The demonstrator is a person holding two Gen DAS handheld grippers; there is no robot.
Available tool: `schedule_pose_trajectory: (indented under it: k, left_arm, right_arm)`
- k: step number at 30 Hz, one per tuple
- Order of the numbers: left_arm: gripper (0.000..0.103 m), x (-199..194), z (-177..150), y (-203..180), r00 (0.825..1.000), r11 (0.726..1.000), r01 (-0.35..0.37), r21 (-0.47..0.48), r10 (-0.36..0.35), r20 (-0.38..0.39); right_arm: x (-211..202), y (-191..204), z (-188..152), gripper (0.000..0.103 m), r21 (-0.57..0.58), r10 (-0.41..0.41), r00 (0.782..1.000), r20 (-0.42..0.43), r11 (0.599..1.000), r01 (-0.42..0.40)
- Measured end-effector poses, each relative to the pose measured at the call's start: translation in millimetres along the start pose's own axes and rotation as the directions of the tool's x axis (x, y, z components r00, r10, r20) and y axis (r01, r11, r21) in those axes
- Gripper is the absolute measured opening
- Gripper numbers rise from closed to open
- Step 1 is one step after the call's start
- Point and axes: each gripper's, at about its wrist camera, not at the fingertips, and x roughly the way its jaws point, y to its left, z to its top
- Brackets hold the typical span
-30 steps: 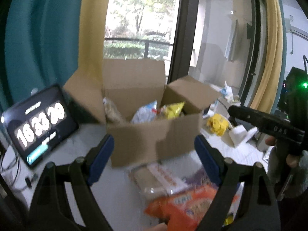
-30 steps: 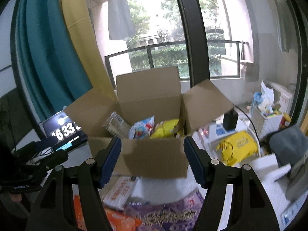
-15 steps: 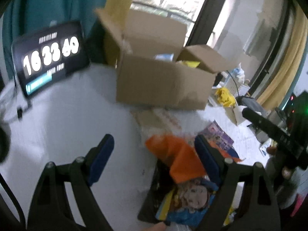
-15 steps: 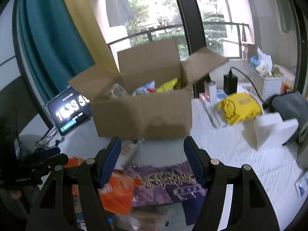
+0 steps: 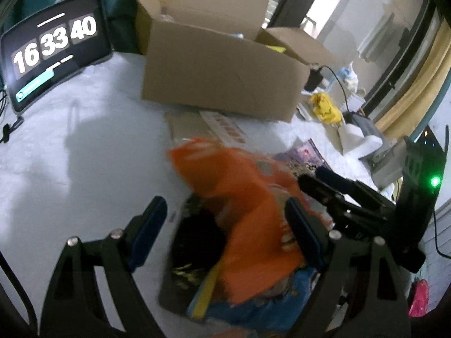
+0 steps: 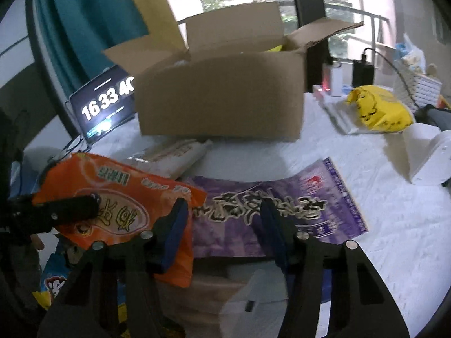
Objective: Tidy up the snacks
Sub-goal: 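Grasp the orange snack bag with the left gripper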
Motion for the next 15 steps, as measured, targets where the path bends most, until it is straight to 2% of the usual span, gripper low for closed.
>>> schedule_pose_trajectory:
  k: [6, 9, 13, 14, 15]
  left_arm:
    - [0.087, 7.8, 1.7, -14.9, 1.000, 0.999, -0.012, 0.045, 0.013, -0.015]
    - [0.087, 10.9, 0.6, -19.3, 0.999, 0.997, -0.040, 0.069, 0.041, -0.014]
    - [0.086, 7.1, -2.7, -22.3, 1.000, 0.996, -0.026, 0.085, 0.026, 0.002]
    - [0.083, 5.7, -3.7, -22.9, 1.000, 0.995, -0.021, 0.092, 0.021, 0.007]
    - [0.073, 4.2, -5.2, -23.3, 1.000, 0.994, -0.024, 0.106, 0.023, 0.009]
  right_arm:
    - [1.8, 9.2, -3.1, 0.056, -0.027, 0.061, 0.998, -0.016, 0.998, -0.061]
    - [2.2, 8.3, -3.4, 0.056, -0.021, 0.069, 0.998, -0.017, 0.997, -0.069]
    - [1.7, 4.7, -1.5, 0.056, -0.008, 0.070, 0.997, -0.013, 0.998, -0.070]
    - [1.7, 5.1, -1.7, 0.056, -0.008, 0.072, 0.997, -0.013, 0.997, -0.072]
    - [1.6, 5.7, -1.7, 0.056, -0.008, 0.074, 0.997, -0.013, 0.997, -0.074]
